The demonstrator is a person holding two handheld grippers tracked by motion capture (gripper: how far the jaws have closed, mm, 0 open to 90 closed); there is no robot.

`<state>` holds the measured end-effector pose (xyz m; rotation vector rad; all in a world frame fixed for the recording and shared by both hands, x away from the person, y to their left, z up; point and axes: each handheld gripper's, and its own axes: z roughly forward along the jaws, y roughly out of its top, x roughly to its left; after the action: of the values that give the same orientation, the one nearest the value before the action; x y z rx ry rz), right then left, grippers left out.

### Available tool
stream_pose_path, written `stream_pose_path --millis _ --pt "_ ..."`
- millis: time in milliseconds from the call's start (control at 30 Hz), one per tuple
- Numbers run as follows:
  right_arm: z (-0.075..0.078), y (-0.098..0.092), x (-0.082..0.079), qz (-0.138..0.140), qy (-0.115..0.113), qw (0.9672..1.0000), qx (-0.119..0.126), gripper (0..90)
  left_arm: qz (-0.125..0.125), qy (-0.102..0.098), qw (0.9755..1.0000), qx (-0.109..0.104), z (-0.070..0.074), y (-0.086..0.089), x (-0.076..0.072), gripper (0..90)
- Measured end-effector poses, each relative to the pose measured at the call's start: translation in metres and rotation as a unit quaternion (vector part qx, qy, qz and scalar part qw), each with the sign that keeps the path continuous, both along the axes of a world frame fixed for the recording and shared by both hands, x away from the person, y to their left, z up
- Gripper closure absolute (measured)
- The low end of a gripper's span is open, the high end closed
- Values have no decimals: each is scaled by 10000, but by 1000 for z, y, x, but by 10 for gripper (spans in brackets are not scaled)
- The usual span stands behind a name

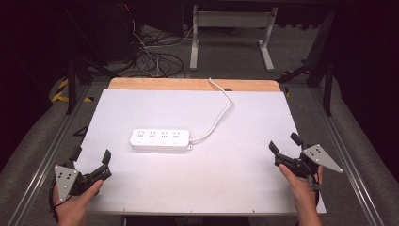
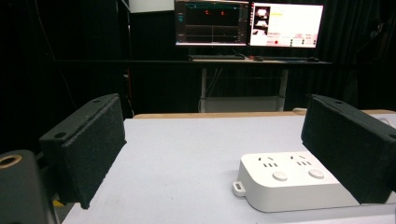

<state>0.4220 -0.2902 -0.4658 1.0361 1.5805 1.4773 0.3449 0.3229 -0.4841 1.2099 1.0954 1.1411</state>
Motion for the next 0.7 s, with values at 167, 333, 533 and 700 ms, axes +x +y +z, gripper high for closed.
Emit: stream_pose_path --millis 167,333,533,700 --pt "0 0 0 -1 -3 10000 4 123 28 -28 10000 -1 0 1 0 70" --pt "0 -1 0 -17 -22 10000 13 124 41 -49 10000 -22 1 1 0 71" --pt "0 -1 -1 -31 -12 10000 14 124 38 -56 10000 -46 1 1 0 72" --pt "0 -1 -1 -31 -7 10000 16 124 34 -57 10000 -59 1 0 0 74"
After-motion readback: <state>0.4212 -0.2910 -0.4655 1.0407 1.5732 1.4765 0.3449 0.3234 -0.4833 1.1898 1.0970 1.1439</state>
